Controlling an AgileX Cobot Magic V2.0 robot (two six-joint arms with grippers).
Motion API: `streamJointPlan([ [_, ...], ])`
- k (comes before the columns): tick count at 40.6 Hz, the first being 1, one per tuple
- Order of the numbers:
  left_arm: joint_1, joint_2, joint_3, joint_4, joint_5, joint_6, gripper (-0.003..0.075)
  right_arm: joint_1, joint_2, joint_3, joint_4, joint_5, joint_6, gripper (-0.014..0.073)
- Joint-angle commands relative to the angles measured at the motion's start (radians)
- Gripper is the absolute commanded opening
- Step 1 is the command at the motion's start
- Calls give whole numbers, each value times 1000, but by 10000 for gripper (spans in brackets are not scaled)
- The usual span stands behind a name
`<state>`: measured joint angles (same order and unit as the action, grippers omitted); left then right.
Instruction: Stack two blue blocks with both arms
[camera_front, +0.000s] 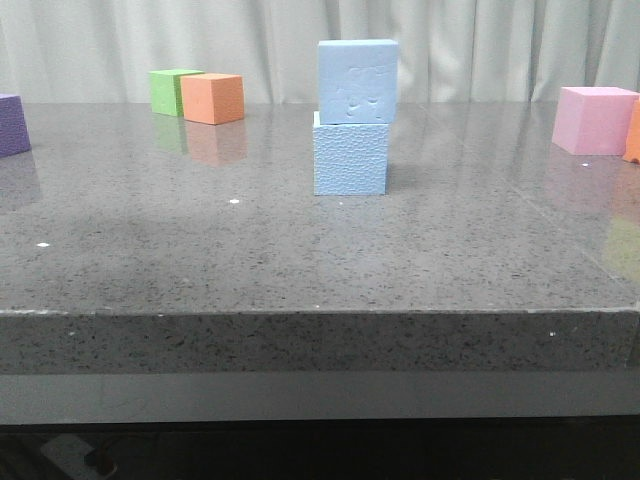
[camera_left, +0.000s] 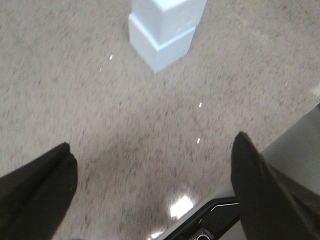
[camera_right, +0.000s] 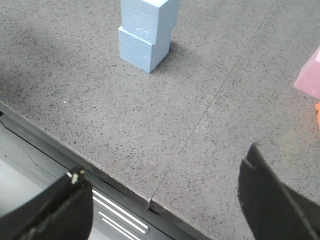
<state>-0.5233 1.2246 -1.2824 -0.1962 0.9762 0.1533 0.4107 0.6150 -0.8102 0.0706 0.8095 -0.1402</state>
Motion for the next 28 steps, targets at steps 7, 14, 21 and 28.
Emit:
streamJointPlan([
  [7, 1, -273, 231, 110, -134, -153, 607, -4, 1, -24, 14, -46, -9, 602],
  [14, 1, -439, 391, 149, -209, -181, 607, -4, 1, -24, 12, -46, -9, 602],
  [21, 1, -555, 488, 149, -293, -174, 607, -4, 1, -24, -15, -55, 67, 602],
  [28, 1, -593, 514, 149, -320, -173, 607, -4, 1, -24, -31, -66, 81, 602],
])
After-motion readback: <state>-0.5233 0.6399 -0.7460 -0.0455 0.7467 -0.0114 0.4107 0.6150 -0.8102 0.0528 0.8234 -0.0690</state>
